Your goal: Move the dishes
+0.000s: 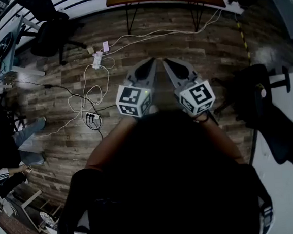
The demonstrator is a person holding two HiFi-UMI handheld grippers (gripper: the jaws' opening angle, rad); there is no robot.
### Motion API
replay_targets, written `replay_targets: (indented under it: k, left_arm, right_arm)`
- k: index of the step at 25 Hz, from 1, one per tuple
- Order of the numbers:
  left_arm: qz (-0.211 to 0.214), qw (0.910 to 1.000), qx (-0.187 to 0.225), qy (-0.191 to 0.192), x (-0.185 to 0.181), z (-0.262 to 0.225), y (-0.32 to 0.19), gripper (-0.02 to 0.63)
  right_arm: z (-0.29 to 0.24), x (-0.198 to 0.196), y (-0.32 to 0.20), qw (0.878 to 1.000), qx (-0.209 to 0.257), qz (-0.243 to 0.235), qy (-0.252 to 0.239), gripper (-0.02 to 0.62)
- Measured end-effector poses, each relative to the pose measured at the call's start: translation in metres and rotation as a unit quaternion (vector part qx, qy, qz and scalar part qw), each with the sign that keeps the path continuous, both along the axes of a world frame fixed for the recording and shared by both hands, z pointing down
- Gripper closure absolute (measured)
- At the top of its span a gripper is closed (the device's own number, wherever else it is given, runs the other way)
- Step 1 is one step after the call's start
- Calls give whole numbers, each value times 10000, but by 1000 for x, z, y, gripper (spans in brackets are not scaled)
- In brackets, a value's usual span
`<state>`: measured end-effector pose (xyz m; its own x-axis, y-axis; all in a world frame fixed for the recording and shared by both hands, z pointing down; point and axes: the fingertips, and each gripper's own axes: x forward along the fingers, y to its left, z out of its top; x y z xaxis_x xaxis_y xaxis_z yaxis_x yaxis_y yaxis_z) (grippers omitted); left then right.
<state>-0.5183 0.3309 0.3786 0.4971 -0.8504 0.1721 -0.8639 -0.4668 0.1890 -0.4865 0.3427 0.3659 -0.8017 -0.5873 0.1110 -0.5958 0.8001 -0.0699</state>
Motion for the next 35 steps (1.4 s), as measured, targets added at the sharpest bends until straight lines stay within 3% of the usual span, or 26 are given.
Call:
replay_targets:
  k: [13,19,27,35]
  left_arm:
    - [-23,10000,-67,-44,15,7,-8,611]
    - [66,9999,-105,-90,45,8,-20,611]
    - [358,9992,-173,-88,137,8,-54,611]
    - [994,9949,-187,62,270,6,-77,611]
  right_arm:
    - [11,17,-12,9998,-189,75,50,594]
    - [8,48,-22,9998,-140,98,-57,592]
    - [6,134,-51,9997,-173,159,-16,592]
    - [3,264,-70,9968,-162,786,16,592]
